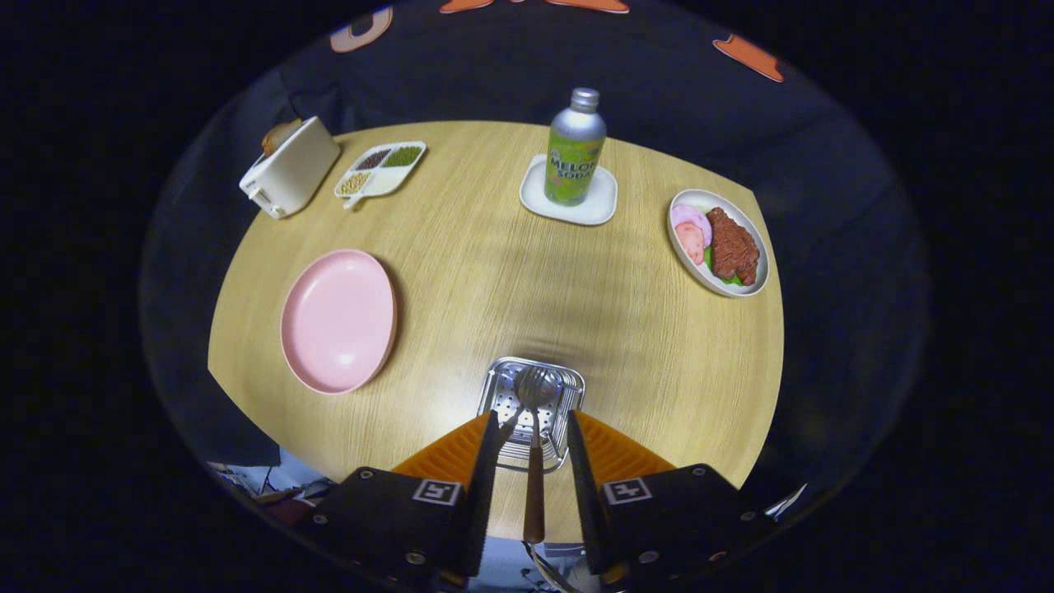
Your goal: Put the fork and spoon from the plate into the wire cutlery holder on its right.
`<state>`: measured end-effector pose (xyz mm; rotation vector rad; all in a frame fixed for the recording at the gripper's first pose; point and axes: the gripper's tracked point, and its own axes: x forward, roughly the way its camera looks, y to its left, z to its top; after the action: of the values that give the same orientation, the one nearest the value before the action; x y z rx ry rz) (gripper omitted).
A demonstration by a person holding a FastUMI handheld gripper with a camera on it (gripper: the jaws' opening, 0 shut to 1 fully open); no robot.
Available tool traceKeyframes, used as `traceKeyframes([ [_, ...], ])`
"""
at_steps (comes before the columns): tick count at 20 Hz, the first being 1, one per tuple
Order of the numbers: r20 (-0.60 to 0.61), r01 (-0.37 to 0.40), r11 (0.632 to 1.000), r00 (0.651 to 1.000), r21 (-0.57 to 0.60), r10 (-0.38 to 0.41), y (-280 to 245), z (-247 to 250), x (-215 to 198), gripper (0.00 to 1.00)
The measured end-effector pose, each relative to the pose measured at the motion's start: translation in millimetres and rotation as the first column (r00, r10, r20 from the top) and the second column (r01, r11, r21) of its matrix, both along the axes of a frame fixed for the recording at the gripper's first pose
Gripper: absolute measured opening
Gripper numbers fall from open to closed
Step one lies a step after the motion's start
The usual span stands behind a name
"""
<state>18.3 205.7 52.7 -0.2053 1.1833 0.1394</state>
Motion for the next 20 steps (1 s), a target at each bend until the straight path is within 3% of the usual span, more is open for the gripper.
traceKeyframes([
  [4, 0.248, 0.03, 0.995, 0.967, 0.091, -0.052, 16, 70, 24, 0.91],
  [5, 0.316, 0.035, 0.993, 0.946, 0.113, -0.069, 20, 90, 30, 0.96],
  [8, 0.493, 0.025, 0.985, 0.864, 0.169, -0.107, 24, 150, 39, 0.98],
  [11, 0.627, 0.028, 0.988, 0.77, 0.151, -0.118, 15, 198, 33, 0.98],
  [16, 0.742, 0.03, 0.986, 0.655, 0.162, -0.141, 14, 234, 11, 0.98],
  [20, 0.787, 0.061, 0.971, 0.576, 0.229, -0.222, 11, 242, -7, 0.98],
])
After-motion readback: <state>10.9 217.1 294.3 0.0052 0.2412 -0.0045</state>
